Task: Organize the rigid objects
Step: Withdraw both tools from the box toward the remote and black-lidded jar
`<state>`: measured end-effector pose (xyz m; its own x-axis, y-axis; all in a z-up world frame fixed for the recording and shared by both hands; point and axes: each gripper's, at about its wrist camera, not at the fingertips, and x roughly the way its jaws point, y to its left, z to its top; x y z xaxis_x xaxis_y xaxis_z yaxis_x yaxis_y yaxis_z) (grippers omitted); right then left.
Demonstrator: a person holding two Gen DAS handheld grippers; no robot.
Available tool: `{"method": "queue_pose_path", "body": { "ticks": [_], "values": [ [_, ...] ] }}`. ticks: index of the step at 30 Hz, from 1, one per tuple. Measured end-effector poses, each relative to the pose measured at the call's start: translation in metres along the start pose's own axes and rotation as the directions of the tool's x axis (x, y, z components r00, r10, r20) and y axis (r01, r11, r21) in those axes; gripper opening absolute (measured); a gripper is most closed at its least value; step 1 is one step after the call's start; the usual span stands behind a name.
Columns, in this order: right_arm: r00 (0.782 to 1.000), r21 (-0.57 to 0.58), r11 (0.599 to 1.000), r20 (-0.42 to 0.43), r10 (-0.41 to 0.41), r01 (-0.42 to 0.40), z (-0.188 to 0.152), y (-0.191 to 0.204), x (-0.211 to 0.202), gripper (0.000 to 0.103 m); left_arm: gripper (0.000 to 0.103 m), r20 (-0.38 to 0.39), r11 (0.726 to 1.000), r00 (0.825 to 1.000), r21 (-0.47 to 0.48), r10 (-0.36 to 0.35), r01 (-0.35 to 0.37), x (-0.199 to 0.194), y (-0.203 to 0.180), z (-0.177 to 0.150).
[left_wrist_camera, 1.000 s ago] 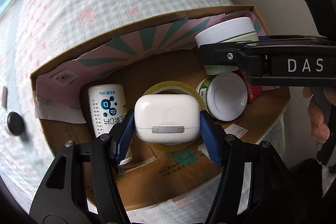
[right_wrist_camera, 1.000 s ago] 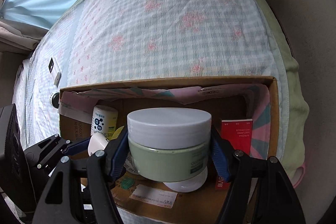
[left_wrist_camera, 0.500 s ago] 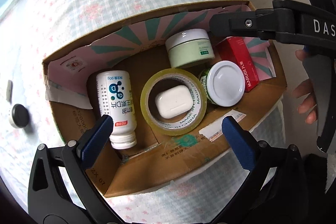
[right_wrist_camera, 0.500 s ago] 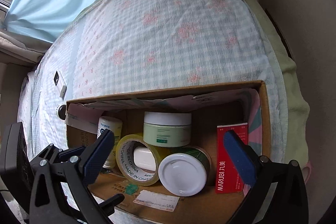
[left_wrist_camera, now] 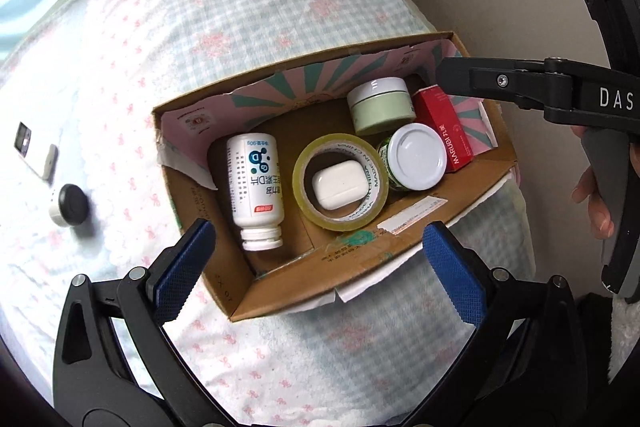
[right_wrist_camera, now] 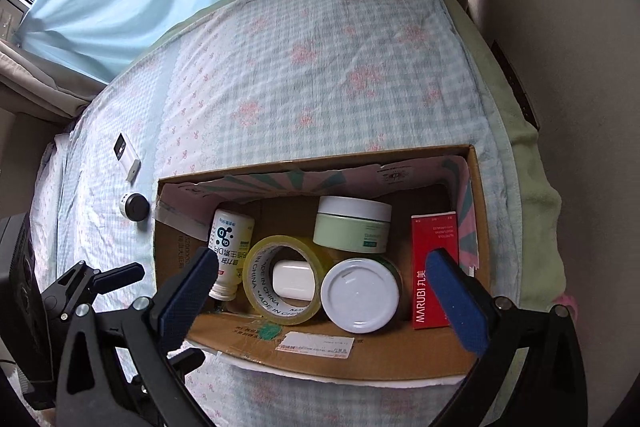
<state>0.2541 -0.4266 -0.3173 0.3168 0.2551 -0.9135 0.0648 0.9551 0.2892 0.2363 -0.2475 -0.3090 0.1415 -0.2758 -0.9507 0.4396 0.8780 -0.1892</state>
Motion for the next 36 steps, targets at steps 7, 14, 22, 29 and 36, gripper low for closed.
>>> {"method": "queue_pose_path", "body": {
  "ticks": [7,14,22,29,36],
  "values": [
    [0.999,-0.025,1.000,0.039,0.008,-0.007,-0.021,0.030,-0.044,0.103,0.103,0.069,0.999,0.997,-0.045,0.032,-0.029,-0.054,0.012,-0.035],
    [0.999,-0.109,0.994,0.054,0.000,0.006,-0.049,0.081,-0.073,0.103,0.103,0.114,0.990,0.990,-0.125,0.081,-0.067,-0.109,0.047,-0.077],
    [0.998,-0.280,0.960,0.065,-0.012,0.030,-0.057,0.160,-0.077,0.103,0.103,0.175,0.963,0.973,-0.247,0.154,-0.108,-0.155,0.109,-0.123],
    [1.000,-0.491,0.871,0.001,0.011,-0.010,-0.020,0.245,-0.052,0.103,0.103,0.204,0.902,0.955,-0.416,0.214,-0.113,-0.172,0.171,-0.161],
    [0.994,-0.577,0.812,-0.105,0.034,-0.089,0.040,0.329,-0.005,0.103,0.103,0.181,0.827,0.942,-0.544,0.282,-0.143,-0.158,0.231,-0.172]
  ]
}}
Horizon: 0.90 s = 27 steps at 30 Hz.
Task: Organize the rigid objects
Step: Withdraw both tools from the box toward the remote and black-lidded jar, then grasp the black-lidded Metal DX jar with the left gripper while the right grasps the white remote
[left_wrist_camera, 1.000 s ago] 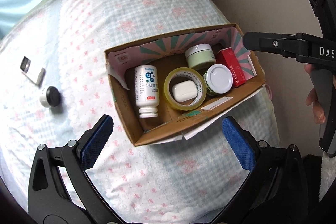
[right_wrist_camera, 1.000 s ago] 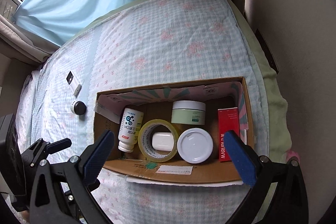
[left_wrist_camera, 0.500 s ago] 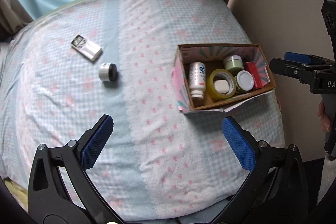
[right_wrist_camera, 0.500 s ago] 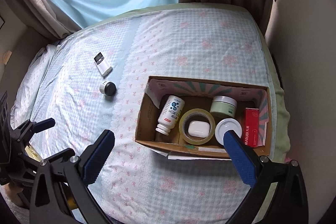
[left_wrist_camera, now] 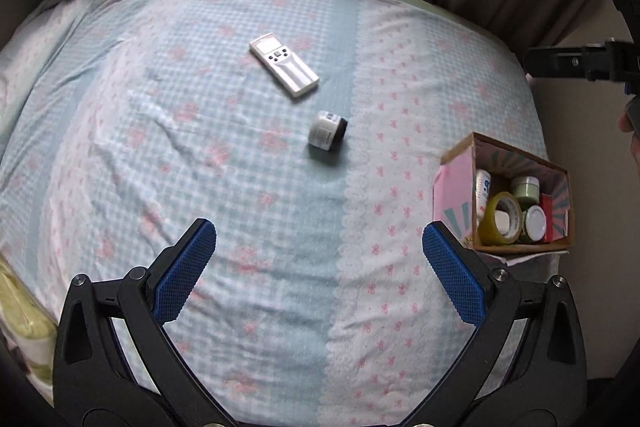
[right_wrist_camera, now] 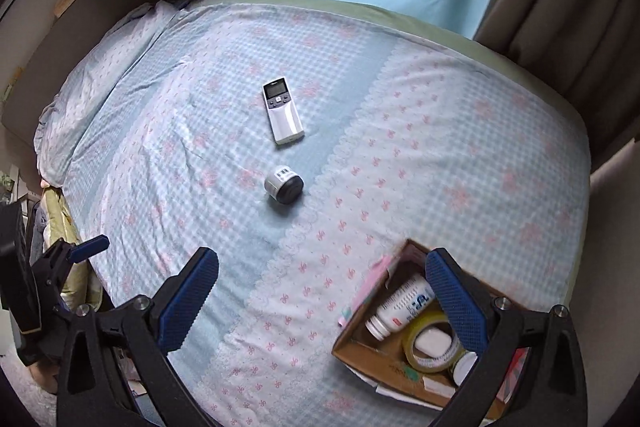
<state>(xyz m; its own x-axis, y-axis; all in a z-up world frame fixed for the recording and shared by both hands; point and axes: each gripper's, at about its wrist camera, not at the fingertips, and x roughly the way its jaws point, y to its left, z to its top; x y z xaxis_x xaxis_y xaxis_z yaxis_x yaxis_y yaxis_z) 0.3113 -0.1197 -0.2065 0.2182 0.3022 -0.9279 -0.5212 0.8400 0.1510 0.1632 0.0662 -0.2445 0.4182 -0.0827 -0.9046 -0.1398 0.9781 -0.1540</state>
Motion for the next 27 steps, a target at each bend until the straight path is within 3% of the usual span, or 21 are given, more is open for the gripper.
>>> {"method": "queue_pose_path", "body": {
  "ticks": [4,12,21,27],
  "values": [
    [0.998,-0.044,0.998,-0.046,0.034,-0.036,0.059,0.014,0.030,0.103,0.103,0.007,0.999,0.999,-0.021,0.037,-0.037,0.026,0.012,0.018],
    [0.982,-0.113,0.988,-0.170,0.084,-0.104,0.157,0.040,0.122,0.103,0.103,-0.012,0.999,1.000,-0.036,0.009,-0.010,0.098,0.015,0.044],
    [0.953,-0.236,0.967,-0.302,0.019,-0.094,0.196,0.062,0.247,0.103,0.103,0.018,1.000,1.000,0.018,-0.026,0.025,0.197,-0.004,0.052],
    [0.924,-0.268,0.962,-0.377,-0.066,-0.041,0.200,0.068,0.321,0.103,0.096,0.064,0.999,0.998,0.049,0.003,-0.006,0.243,-0.016,0.052]
  ]
}}
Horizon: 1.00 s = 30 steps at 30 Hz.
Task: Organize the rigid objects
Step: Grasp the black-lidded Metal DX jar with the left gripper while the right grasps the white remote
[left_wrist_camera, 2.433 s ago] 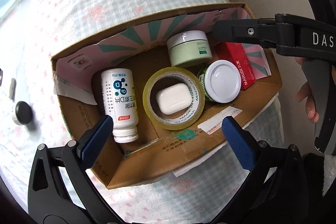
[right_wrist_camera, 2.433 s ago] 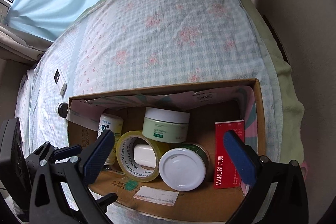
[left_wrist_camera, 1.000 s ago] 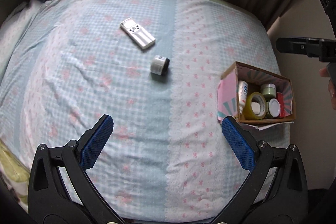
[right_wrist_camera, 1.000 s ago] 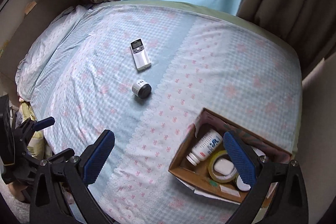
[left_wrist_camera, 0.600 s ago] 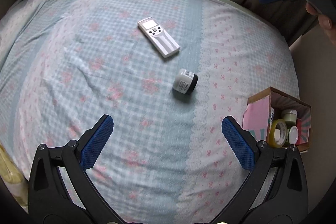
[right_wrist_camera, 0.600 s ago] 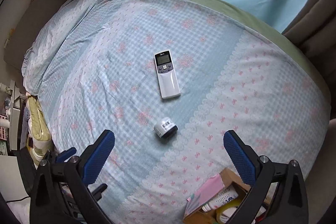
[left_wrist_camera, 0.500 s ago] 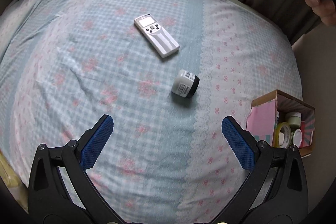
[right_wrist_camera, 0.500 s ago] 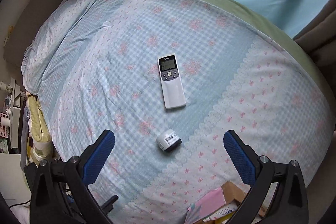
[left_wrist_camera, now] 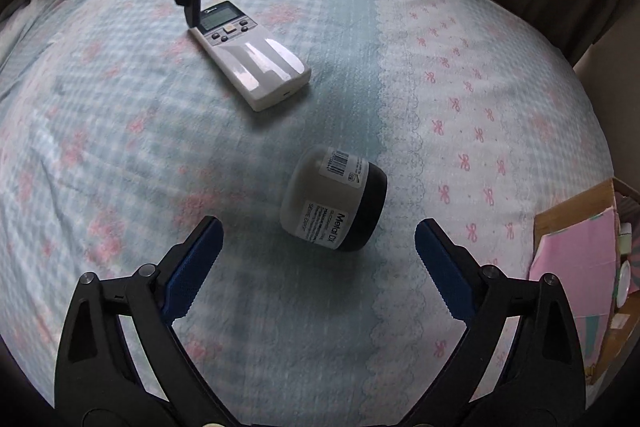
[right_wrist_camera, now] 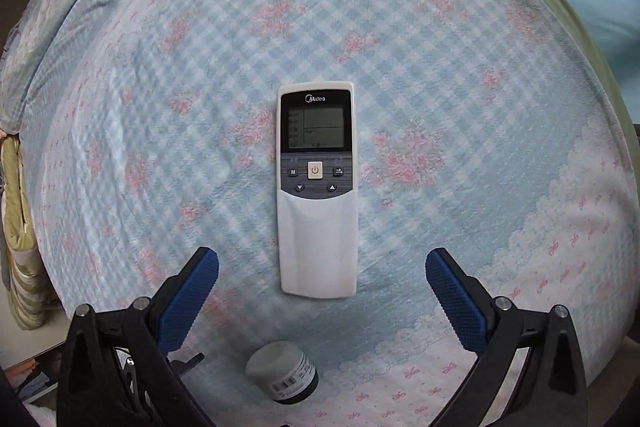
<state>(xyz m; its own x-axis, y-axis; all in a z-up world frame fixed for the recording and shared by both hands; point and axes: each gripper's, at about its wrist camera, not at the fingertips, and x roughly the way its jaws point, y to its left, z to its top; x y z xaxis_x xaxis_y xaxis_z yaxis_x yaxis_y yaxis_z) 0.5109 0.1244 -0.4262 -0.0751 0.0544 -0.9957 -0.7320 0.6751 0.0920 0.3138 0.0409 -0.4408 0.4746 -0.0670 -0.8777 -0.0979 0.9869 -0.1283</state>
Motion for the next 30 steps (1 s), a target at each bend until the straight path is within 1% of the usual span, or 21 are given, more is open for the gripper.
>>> {"method": "queue_pose_path", "body": {
  "ticks": [2,4,6,8,11,13,16,17,19,20,21,23,25,27,28,30],
  "values": [
    [1.000,0.005,1.000,-0.013,-0.005,0.006,0.006,0.001,0.014,0.103,0.096,0.017,1.000,1.000,0.013,-0.001,0.000,0.007,-0.002,0.000],
    [1.000,-0.005,1.000,-0.019,-0.012,0.011,0.010,0.005,0.025,0.103,0.092,0.028,1.000,1.000,0.025,-0.009,0.008,0.013,-0.005,0.000],
    [1.000,-0.016,1.000,-0.015,-0.021,0.020,0.014,0.008,0.032,0.103,0.083,0.035,0.999,0.999,0.044,-0.019,0.017,0.017,-0.007,0.000],
    [1.000,-0.019,1.000,-0.015,-0.019,0.018,0.016,0.009,0.038,0.103,0.077,0.042,0.998,0.999,0.051,-0.029,0.027,0.020,-0.008,0.000],
    [1.000,-0.010,1.000,-0.015,-0.021,0.021,0.021,0.007,0.044,0.102,0.075,0.056,0.997,0.996,0.036,-0.063,0.061,0.021,-0.006,0.000],
    [1.000,-0.007,1.000,-0.011,-0.027,0.027,0.025,0.006,0.047,0.100,0.072,0.071,0.997,0.995,0.039,-0.064,0.061,0.021,-0.007,0.001],
    [1.000,0.002,1.000,-0.015,-0.013,0.013,0.026,0.005,0.050,0.091,0.065,0.081,0.997,0.994,0.033,-0.075,0.072,0.024,-0.007,0.004],
    [1.000,-0.002,1.000,-0.019,-0.011,0.011,0.028,0.004,0.052,0.086,0.062,0.079,0.997,0.994,0.031,-0.074,0.072,0.025,-0.007,0.005],
    [0.999,-0.019,0.999,-0.019,-0.029,0.029,0.029,0.009,0.055,0.086,0.056,0.079,0.997,0.994,0.032,-0.069,0.067,0.027,-0.005,0.006],
    [0.999,-0.027,0.999,-0.019,-0.040,0.040,0.029,0.011,0.056,0.080,0.054,0.076,0.997,0.994,0.033,-0.075,0.073,0.028,-0.004,0.005],
    [0.998,-0.033,0.998,-0.021,-0.058,0.057,0.029,0.013,0.057,0.072,0.054,0.077,0.996,0.993,0.028,-0.085,0.083,0.029,-0.002,0.006],
    [0.997,-0.033,0.997,-0.019,-0.075,0.074,0.028,0.017,0.058,0.070,0.053,0.081,0.996,0.992,0.027,-0.091,0.090,0.029,-0.001,0.006],
    [0.996,-0.021,0.996,-0.013,-0.088,0.088,0.028,0.017,0.059,0.064,0.053,0.084,0.996,0.993,0.035,-0.088,0.085,0.028,-0.002,0.005],
    [0.996,-0.013,0.996,-0.007,-0.094,0.094,0.030,0.018,0.058,0.054,0.052,0.085,0.996,0.992,0.034,-0.089,0.086,0.028,-0.001,0.004],
    [0.996,-0.008,0.996,-0.006,-0.085,0.085,0.028,0.011,0.055,0.054,0.052,0.086,0.995,0.992,0.032,-0.092,0.089,0.028,-0.001,0.004],
    [0.997,-0.008,0.997,-0.004,-0.076,0.076,0.031,0.010,0.055,0.054,0.052,0.085,0.995,0.992,0.031,-0.096,0.094,0.027,0.000,0.004]
  ]
}}
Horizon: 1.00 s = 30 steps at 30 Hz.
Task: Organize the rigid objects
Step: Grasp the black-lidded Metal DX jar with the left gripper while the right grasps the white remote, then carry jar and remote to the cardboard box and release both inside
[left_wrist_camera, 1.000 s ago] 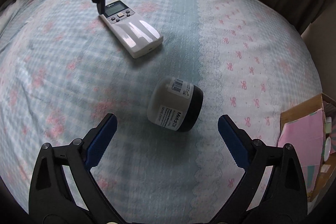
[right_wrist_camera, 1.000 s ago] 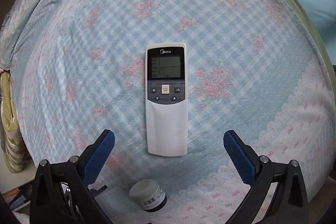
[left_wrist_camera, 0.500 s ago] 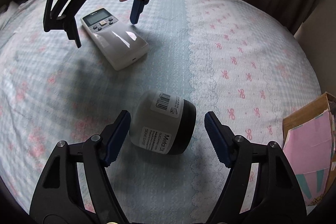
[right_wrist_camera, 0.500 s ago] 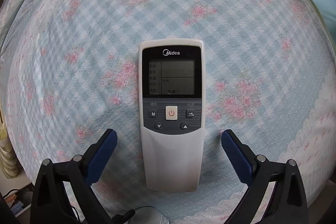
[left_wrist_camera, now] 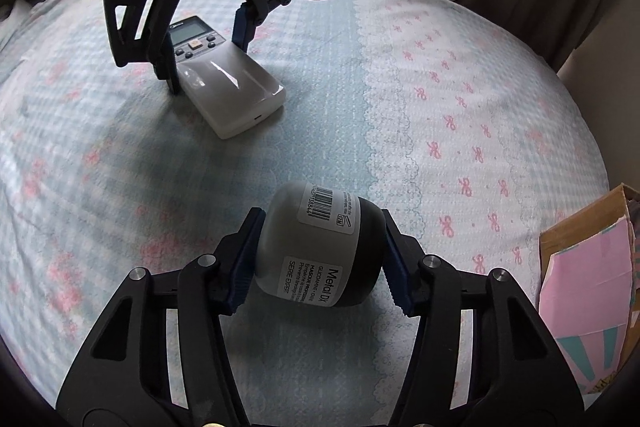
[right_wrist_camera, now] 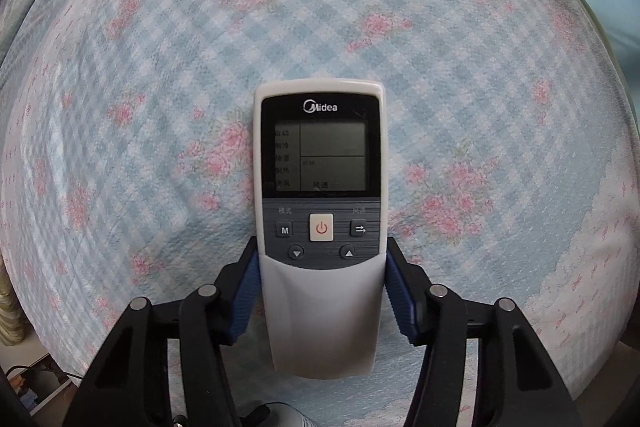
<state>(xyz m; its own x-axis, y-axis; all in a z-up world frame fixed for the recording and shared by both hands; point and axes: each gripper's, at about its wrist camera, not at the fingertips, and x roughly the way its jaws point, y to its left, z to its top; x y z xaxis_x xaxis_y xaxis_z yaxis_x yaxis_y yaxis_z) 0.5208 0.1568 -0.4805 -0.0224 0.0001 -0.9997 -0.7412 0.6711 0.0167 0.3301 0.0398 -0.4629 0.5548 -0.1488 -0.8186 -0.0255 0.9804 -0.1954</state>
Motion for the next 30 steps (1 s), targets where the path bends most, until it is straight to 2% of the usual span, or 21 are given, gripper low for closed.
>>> {"method": "queue_pose_path", "body": {
  "ticks": [6,15,24,30],
  "values": [
    [1.000,-0.006,1.000,0.016,-0.007,0.007,-0.002,-0.005,0.000,0.053,0.050,0.003,1.000,1.000,-0.011,-0.010,0.010,-0.004,0.004,0.000],
    [0.998,0.021,0.999,0.057,0.037,-0.038,-0.014,0.002,-0.016,0.053,0.050,0.041,0.999,0.999,-0.040,-0.023,0.025,-0.030,0.016,0.000],
    [0.986,0.073,0.991,0.138,0.097,-0.108,-0.032,-0.019,-0.076,0.053,0.048,0.058,0.998,0.998,-0.051,-0.019,0.022,-0.070,0.028,0.014],
    [0.972,0.131,0.981,0.204,0.116,-0.144,-0.068,-0.039,-0.127,0.053,0.048,0.062,0.999,0.998,-0.037,-0.032,0.034,-0.105,0.023,0.022]
  ]
}}
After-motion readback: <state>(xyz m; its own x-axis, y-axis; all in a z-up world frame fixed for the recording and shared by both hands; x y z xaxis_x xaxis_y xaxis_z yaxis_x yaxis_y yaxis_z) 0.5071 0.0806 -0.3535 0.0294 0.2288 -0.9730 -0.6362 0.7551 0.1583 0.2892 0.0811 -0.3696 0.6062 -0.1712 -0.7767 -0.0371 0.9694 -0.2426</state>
